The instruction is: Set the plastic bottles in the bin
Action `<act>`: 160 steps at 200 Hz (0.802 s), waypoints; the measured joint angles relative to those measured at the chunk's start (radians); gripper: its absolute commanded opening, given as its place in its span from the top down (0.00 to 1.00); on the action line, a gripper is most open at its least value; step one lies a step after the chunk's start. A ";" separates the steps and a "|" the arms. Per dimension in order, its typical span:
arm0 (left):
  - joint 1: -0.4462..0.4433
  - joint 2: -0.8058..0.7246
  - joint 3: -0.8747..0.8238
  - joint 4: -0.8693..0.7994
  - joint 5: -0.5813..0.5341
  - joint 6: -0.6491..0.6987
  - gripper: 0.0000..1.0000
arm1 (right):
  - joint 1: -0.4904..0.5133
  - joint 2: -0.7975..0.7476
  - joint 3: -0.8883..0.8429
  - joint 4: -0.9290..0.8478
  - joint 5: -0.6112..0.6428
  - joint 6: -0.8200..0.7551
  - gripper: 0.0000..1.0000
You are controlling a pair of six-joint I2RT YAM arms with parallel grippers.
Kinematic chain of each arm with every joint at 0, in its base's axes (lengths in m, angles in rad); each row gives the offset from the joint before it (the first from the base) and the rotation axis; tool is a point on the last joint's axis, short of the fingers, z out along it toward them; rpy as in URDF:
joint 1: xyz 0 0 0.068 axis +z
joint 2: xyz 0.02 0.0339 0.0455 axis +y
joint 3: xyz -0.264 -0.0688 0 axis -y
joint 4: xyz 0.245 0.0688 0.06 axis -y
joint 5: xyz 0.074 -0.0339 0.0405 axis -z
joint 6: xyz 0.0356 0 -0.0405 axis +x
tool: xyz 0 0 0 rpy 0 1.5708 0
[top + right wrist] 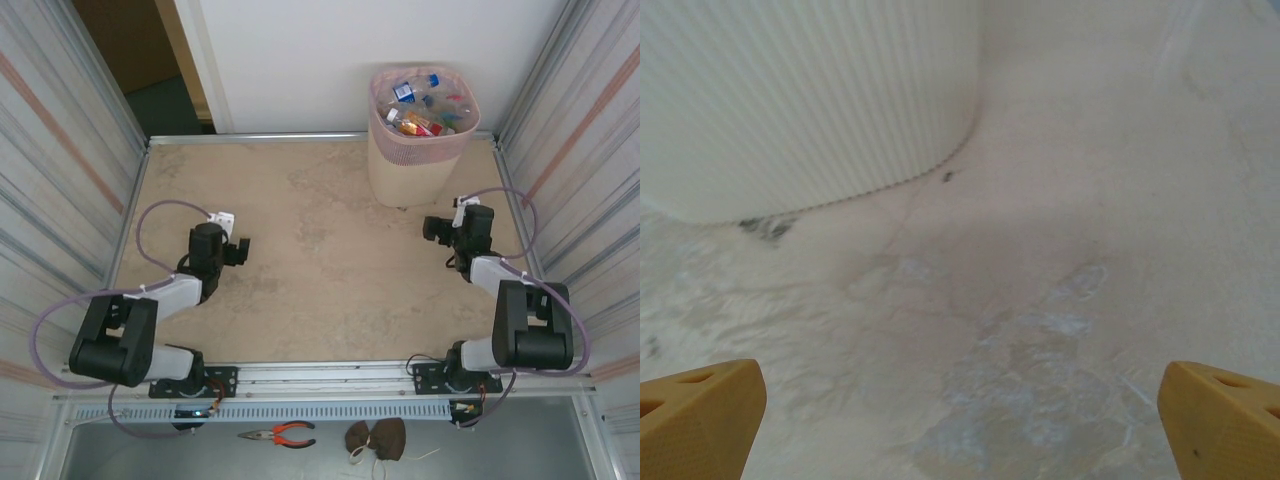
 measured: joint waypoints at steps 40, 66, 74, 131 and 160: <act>0.062 0.050 -0.039 0.216 0.072 0.019 0.01 | -0.007 0.032 -0.093 0.203 -0.005 0.023 0.01; 0.114 0.060 -0.067 0.307 0.144 0.010 0.01 | 0.000 0.079 -0.129 0.289 -0.004 0.023 0.01; 0.129 0.082 -0.073 0.346 0.166 0.006 0.01 | 0.006 0.102 -0.130 0.320 -0.003 0.023 0.01; 0.192 0.147 -0.042 0.352 0.299 -0.018 0.01 | 0.048 0.135 -0.137 0.415 0.014 0.015 0.01; 0.209 0.148 -0.012 0.335 0.303 -0.042 0.01 | 0.047 0.135 -0.137 0.431 0.014 0.015 0.01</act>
